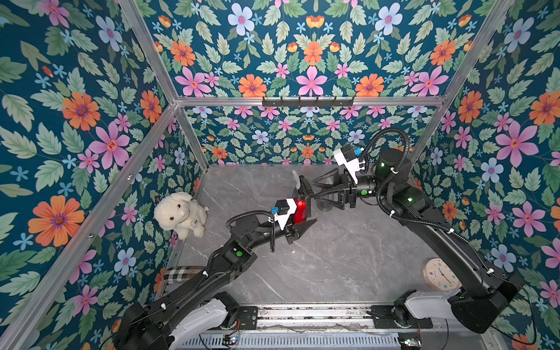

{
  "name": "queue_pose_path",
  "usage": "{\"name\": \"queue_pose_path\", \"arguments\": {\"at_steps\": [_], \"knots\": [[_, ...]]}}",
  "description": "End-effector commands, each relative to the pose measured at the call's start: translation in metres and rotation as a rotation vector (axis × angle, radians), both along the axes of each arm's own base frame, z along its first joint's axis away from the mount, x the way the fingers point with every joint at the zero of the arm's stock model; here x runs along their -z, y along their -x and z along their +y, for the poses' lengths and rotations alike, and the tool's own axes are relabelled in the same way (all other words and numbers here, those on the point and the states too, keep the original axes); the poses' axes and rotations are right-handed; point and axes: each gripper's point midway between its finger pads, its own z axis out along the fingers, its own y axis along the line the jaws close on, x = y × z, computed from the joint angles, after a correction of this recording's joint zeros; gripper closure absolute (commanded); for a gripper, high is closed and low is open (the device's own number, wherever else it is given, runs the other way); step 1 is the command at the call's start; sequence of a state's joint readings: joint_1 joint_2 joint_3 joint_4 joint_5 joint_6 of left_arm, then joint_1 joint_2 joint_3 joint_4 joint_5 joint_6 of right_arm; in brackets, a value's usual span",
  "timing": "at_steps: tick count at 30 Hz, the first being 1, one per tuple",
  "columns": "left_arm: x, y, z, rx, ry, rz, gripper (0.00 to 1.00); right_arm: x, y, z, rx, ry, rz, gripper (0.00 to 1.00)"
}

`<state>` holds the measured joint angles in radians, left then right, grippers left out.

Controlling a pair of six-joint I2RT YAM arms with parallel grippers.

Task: Attach spray nozzles to spray bottles
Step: Screw the spray nozzle on the spray bottle.

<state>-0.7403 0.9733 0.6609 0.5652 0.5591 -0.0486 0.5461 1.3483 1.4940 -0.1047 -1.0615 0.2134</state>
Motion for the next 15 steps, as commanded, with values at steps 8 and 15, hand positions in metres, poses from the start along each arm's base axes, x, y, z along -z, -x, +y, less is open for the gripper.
{"name": "queue_pose_path", "arguments": {"at_steps": [8, 15], "knots": [[-0.026, 0.018, 0.013, 0.189, 0.127, -0.016, 1.0, -0.005, 0.02, -0.008, -0.038, -0.029, -0.046, 0.43], [-0.028, 0.031, 0.011, 0.365, 0.157, 0.003, 1.0, -0.009, 0.026, -0.006, -0.046, -0.04, -0.044, 0.43]]}}
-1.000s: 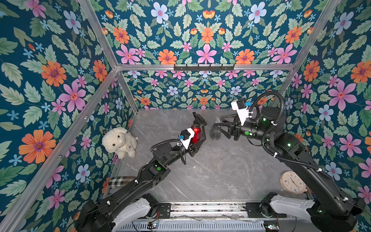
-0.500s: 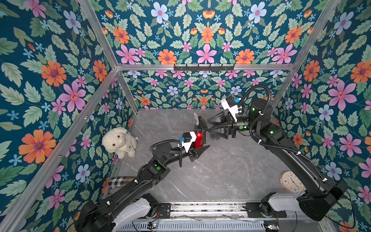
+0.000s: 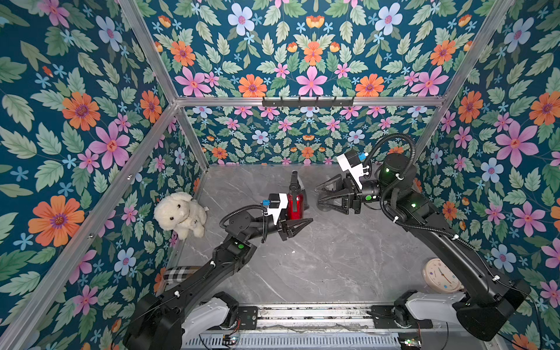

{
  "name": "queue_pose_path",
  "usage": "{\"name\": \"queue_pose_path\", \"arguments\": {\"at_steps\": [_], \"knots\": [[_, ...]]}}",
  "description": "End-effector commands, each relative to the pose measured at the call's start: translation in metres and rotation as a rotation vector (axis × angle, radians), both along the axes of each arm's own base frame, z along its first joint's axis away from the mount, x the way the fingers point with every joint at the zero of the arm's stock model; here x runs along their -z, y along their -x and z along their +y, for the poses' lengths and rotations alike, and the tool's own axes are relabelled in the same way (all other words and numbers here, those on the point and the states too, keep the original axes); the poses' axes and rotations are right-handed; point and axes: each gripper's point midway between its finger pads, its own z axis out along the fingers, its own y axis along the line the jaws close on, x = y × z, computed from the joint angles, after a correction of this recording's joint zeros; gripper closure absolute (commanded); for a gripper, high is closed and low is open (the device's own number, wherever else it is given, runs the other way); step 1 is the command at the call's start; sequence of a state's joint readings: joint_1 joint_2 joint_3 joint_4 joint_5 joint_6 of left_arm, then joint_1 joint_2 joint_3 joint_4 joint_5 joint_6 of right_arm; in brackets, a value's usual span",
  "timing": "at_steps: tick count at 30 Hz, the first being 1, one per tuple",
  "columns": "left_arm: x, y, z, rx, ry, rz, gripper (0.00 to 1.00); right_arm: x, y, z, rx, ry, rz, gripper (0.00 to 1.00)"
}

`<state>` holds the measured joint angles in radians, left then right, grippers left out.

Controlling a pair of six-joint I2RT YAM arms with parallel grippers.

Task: Attach spray nozzles to spray bottles
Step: Screw the spray nozzle on the spray bottle.

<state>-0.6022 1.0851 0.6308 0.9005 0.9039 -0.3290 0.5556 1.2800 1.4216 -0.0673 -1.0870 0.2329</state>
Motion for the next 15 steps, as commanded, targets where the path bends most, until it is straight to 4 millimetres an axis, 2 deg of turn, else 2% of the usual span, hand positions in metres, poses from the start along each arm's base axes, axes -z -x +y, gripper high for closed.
{"name": "queue_pose_path", "arguments": {"at_steps": [1, 8, 15], "knots": [[-0.019, 0.025, 0.004, 0.127, 0.058, -0.064, 1.0, -0.01, 0.005, 0.004, -0.012, -0.019, -0.036, 0.43], [-0.018, 0.032, 0.003, 0.193, 0.059, -0.058, 1.0, -0.018, -0.002, 0.012, -0.036, -0.022, -0.039, 0.41], [-0.013, 0.03, 0.0, 0.205, 0.045, -0.038, 1.0, -0.016, 0.01, 0.033, -0.134, 0.021, -0.042, 0.37]]}}
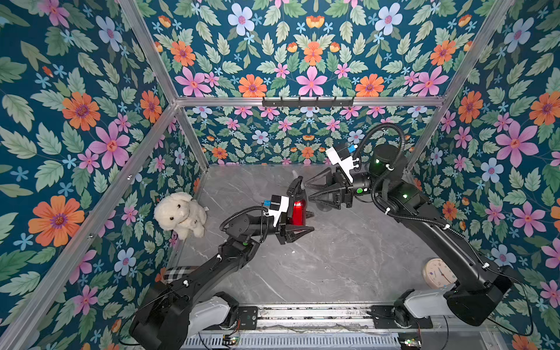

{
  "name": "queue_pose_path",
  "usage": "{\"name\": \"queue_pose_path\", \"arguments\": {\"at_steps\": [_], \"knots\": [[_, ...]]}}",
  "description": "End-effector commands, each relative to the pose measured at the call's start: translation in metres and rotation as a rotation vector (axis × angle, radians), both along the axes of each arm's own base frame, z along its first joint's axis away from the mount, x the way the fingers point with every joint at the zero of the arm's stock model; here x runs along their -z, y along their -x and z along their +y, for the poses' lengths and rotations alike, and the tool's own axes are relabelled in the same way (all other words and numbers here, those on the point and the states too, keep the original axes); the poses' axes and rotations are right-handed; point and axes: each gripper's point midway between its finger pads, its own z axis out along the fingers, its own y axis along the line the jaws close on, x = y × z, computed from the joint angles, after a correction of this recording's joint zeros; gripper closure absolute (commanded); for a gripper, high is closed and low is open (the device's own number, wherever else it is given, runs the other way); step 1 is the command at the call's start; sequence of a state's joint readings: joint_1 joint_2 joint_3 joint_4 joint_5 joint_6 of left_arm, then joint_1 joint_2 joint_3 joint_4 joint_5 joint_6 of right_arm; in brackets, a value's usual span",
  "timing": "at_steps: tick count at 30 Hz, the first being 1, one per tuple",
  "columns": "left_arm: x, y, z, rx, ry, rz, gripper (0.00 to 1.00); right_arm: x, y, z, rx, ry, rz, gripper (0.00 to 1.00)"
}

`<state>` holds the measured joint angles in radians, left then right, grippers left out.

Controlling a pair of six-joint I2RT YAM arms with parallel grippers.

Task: Attach spray nozzles to spray bottles
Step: Screw the spray nozzle on the spray bottle.

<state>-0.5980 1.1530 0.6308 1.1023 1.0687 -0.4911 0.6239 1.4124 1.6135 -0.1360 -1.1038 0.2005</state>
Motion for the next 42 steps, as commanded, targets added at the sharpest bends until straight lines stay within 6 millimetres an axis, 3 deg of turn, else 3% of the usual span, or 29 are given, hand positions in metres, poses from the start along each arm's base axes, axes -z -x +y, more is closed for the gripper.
{"name": "queue_pose_path", "arguments": {"at_steps": [1, 8, 19, 28, 34, 42], "knots": [[-0.009, 0.006, 0.002, 0.021, 0.027, -0.045, 1.0, 0.004, 0.01, 0.007, -0.056, 0.027, -0.02, 0.37], [-0.008, 0.008, 0.002, 0.031, 0.022, -0.044, 1.0, 0.007, 0.001, 0.015, -0.049, 0.05, -0.012, 0.37], [-0.005, 0.005, 0.0, 0.033, 0.01, -0.032, 1.0, 0.003, 0.007, 0.021, -0.079, 0.041, -0.021, 0.46], [-0.003, -0.005, -0.002, -0.019, 0.001, -0.02, 1.0, 0.008, 0.003, 0.023, -0.027, 0.053, -0.02, 0.69], [-0.004, -0.021, -0.001, -0.13, 0.0, -0.009, 1.0, 0.019, -0.002, 0.025, 0.055, 0.085, -0.01, 0.77], [-0.014, -0.057, 0.014, -0.409, 0.018, -0.002, 1.0, 0.055, -0.016, 0.04, 0.304, 0.185, -0.032, 0.75]]}}
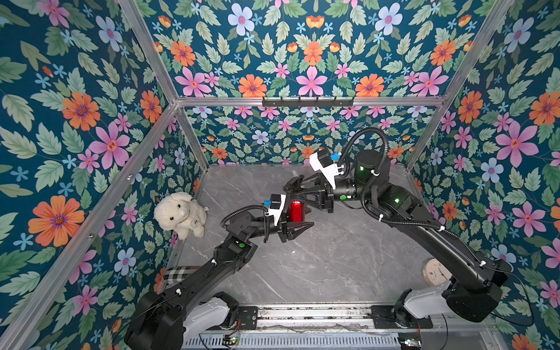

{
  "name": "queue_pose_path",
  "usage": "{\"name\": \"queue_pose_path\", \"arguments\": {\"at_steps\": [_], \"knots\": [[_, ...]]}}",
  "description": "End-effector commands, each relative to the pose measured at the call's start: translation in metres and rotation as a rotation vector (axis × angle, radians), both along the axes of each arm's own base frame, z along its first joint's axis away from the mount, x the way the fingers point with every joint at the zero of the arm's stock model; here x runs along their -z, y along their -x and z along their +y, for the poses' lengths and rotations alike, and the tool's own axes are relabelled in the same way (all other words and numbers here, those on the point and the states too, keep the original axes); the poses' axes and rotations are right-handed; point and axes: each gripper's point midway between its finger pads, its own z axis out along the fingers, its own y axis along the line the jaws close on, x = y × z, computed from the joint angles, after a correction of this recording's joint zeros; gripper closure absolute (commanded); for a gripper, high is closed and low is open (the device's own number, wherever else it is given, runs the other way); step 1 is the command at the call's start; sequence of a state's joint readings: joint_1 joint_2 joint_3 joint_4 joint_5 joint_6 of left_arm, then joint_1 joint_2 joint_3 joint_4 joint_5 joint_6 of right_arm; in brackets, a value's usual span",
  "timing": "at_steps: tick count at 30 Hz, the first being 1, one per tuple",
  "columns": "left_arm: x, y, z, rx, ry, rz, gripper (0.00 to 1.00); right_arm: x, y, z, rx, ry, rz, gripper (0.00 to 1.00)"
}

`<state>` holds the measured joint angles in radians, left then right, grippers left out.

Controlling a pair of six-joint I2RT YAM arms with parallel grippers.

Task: Attach spray nozzles to spray bottles
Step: Screw the spray nozzle on the spray bottle.

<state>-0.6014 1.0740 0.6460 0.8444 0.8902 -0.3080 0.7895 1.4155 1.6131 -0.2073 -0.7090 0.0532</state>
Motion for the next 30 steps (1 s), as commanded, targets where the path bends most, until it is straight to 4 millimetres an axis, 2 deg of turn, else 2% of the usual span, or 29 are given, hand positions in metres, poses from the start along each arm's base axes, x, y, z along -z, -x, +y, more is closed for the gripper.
{"name": "queue_pose_path", "arguments": {"at_steps": [1, 6, 9, 14, 19, 25, 30], "knots": [[-0.018, -0.035, 0.013, -0.239, 0.059, -0.009, 1.0, 0.041, -0.007, 0.006, 0.12, 0.117, 0.085, 0.74], [-0.018, -0.049, 0.02, -0.392, 0.05, -0.024, 1.0, 0.064, -0.016, 0.023, 0.335, 0.202, 0.098, 0.72], [-0.015, -0.056, 0.021, -0.47, 0.033, -0.034, 1.0, 0.077, -0.024, 0.03, 0.44, 0.236, 0.166, 0.72], [-0.012, -0.059, 0.016, -0.538, -0.002, -0.059, 1.0, 0.087, -0.026, 0.043, 0.589, 0.265, 0.176, 0.72], [-0.008, -0.057, 0.011, -0.542, -0.024, -0.068, 1.0, 0.068, -0.023, 0.044, 0.597, 0.199, 0.135, 0.66], [-0.007, -0.055, 0.013, -0.53, -0.02, -0.053, 1.0, 0.031, -0.007, 0.027, 0.535, 0.084, 0.04, 0.5], [-0.009, -0.053, 0.013, -0.512, -0.013, -0.054, 1.0, 0.01, 0.014, 0.008, 0.467, 0.022, -0.013, 0.39]]}}
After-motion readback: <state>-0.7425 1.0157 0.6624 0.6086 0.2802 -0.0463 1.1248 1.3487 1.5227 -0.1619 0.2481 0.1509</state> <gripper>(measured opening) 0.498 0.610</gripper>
